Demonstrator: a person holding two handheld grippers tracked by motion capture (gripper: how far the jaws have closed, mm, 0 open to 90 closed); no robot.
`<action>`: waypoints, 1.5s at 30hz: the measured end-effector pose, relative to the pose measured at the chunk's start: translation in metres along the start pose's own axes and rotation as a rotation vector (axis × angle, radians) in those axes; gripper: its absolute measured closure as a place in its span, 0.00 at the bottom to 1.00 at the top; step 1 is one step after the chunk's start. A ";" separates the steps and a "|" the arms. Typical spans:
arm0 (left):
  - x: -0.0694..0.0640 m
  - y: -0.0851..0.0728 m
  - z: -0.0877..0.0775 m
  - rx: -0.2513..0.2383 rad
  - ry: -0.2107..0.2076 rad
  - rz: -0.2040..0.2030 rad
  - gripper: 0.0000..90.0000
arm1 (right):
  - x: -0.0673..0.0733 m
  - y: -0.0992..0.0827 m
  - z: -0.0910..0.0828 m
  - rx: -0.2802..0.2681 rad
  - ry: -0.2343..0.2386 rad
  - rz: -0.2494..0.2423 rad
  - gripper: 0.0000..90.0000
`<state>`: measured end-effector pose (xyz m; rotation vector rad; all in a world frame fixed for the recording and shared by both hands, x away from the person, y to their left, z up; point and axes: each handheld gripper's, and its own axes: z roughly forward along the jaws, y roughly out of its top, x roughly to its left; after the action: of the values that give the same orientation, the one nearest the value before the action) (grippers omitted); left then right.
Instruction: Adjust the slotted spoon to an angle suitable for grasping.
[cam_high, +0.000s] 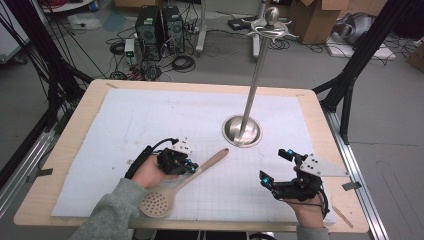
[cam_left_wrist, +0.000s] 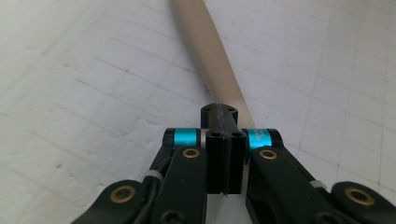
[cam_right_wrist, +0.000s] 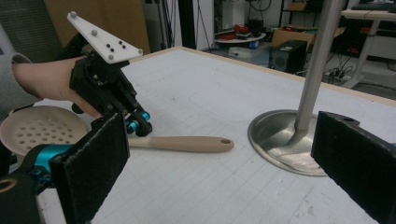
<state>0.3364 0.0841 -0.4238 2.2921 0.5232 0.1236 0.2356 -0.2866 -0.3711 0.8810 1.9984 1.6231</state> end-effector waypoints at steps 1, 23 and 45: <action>0.000 0.000 0.000 0.000 0.000 0.000 1.00 | 0.000 0.000 0.000 0.000 0.000 0.000 0.03; -0.055 -0.002 -0.023 0.048 0.055 -0.068 1.00 | 0.001 0.001 0.004 -0.004 0.011 -0.007 0.03; -0.062 -0.011 -0.013 0.242 0.102 0.007 1.00 | 0.001 0.001 0.006 0.002 0.015 0.006 0.03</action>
<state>0.2728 0.0743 -0.4175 2.5333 0.6104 0.1910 0.2394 -0.2812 -0.3713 0.8788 2.0098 1.6354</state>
